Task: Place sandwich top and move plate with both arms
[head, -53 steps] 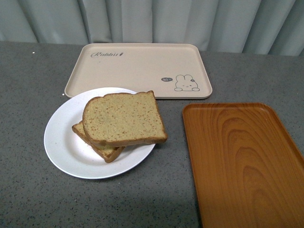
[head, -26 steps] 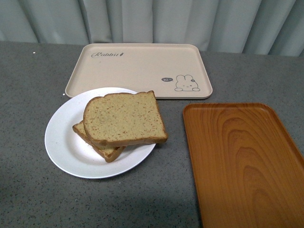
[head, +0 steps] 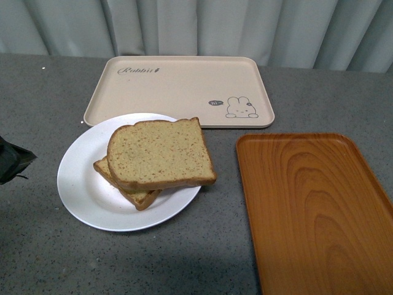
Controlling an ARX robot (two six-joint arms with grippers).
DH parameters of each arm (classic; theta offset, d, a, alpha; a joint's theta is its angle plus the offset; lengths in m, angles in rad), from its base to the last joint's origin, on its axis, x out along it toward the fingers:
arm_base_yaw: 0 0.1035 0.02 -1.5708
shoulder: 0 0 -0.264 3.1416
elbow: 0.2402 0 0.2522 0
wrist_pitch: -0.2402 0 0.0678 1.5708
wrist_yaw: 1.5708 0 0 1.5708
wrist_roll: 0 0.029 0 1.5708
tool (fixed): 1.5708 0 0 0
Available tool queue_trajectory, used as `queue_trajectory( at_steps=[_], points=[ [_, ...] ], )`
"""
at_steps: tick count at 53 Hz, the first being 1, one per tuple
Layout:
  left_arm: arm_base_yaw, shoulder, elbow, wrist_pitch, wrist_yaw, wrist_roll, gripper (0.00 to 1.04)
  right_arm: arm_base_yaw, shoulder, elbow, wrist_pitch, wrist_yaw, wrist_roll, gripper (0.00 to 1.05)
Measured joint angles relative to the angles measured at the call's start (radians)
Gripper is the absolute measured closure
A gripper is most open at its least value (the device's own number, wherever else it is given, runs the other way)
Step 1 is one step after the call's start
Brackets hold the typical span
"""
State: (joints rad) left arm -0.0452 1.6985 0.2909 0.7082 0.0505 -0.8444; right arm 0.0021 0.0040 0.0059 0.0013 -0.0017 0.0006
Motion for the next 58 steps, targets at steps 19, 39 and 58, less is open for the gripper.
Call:
queue_trajectory(
  at_steps=[19, 39, 58],
  points=[
    [-0.006, 0.25, 0.09, 0.13, 0.144, -0.175, 0.06, 0.0, 0.0, 0.0, 0.0, 0.0, 0.0, 0.09],
    [-0.027, 0.37, 0.142, 0.203, 0.249, -0.306, 0.06, 0.0, 0.0, 0.0, 0.0, 0.0, 0.0, 0.09],
    [-0.035, 0.422, 0.177, 0.241, 0.267, -0.347, 0.1, 0.0, 0.0, 0.0, 0.0, 0.0, 0.0, 0.09]
  ],
)
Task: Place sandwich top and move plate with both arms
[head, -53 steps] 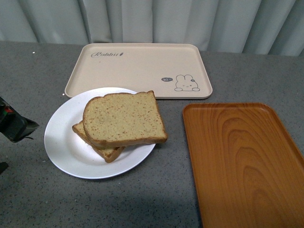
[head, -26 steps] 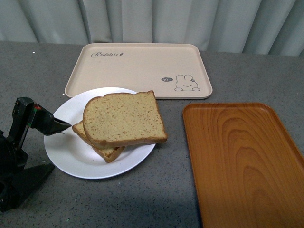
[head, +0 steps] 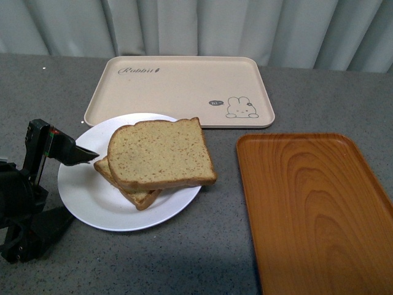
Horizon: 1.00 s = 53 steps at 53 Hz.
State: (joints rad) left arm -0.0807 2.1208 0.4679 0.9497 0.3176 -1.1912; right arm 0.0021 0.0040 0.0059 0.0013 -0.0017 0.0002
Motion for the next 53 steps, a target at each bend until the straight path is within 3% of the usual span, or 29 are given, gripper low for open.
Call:
queue_trajectory(
  at_steps=[10, 21, 26, 29, 38, 53],
  points=[
    [0.005, 0.02, 0.001, -0.008, -0.007, 0.0, 0.39, 0.0, 0.0, 0.0, 0.0, 0.0, 0.0, 0.09],
    [0.006, 0.039, -0.004, -0.011, 0.004, -0.019, 0.84, 0.0, 0.0, 0.0, 0.0, 0.0, 0.0, 0.09],
    [0.006, 0.037, -0.005, 0.0, 0.025, -0.013, 0.96, 0.0, 0.0, 0.0, 0.0, 0.0, 0.0, 0.09],
    [0.005, 0.03, -0.005, 0.016, 0.038, -0.015, 1.01, 0.0, 0.0, 0.0, 0.0, 0.0, 0.0, 0.09],
    [0.005, 0.027, -0.01, 0.047, 0.038, -0.015, 1.01, 0.0, 0.0, 0.0, 0.0, 0.0, 0.0, 0.09],
    [0.009, 0.028, -0.079, 0.244, 0.061, -0.069, 1.01, 0.0, 0.0, 0.0, 0.0, 0.0, 0.0, 0.09]
  ],
)
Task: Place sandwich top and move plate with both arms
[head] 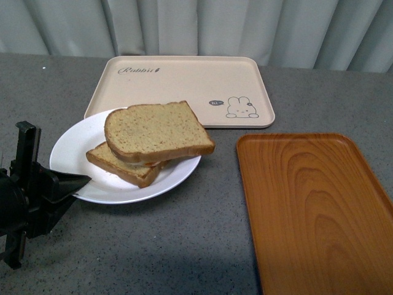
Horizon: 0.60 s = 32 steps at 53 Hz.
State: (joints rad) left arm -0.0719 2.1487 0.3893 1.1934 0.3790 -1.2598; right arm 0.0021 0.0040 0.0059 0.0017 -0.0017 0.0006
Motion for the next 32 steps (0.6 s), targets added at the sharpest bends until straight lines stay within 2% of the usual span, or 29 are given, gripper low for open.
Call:
queue_trajectory(
  at_steps=[9, 19, 26, 32],
  points=[
    [0.006, -0.012, -0.037, 0.083, 0.035, -0.021, 1.01, 0.0, 0.0, 0.0, 0.0, 0.0, 0.0, 0.09],
    [0.002, -0.062, -0.058, 0.106, 0.064, -0.029, 1.01, 0.0, 0.0, 0.0, 0.0, 0.0, 0.0, 0.09],
    [-0.009, -0.085, -0.013, 0.044, 0.056, -0.024, 1.01, 0.0, 0.0, 0.0, 0.0, 0.0, 0.0, 0.09],
    [-0.029, -0.081, 0.112, -0.066, 0.019, -0.023, 1.01, 0.0, 0.0, 0.0, 0.0, 0.0, 0.0, 0.09]
  ],
)
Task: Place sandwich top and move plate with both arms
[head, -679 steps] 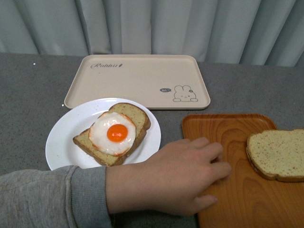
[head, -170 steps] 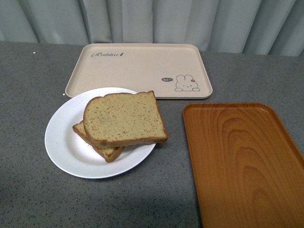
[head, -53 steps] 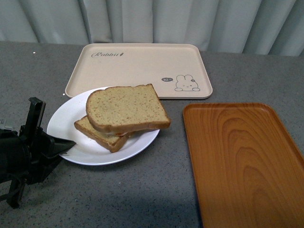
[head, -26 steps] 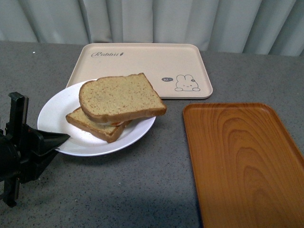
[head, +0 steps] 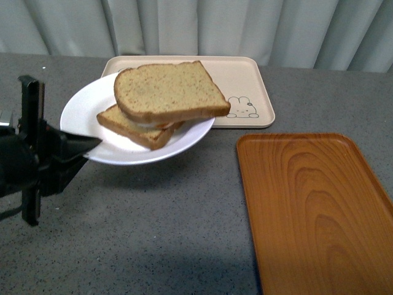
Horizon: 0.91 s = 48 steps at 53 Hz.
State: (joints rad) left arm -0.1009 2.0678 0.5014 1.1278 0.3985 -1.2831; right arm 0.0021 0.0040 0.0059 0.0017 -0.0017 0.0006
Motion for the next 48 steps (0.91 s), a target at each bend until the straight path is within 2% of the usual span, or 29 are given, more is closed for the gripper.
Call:
queue_trajectory(
  at_steps=[12, 26, 48],
  points=[
    [-0.042, 0.119, 0.322, -0.168, -0.076, -0.002, 1.01, 0.0, 0.0, 0.0, 0.0, 0.0, 0.0, 0.09],
    [-0.076, 0.312, 0.627, -0.33, -0.122, -0.001, 1.01, 0.0, 0.0, 0.0, 0.0, 0.0, 0.0, 0.09],
    [-0.08, 0.407, 0.793, -0.442, -0.154, 0.016, 1.01, 0.0, 0.0, 0.0, 0.0, 0.0, 0.0, 0.09]
  ],
)
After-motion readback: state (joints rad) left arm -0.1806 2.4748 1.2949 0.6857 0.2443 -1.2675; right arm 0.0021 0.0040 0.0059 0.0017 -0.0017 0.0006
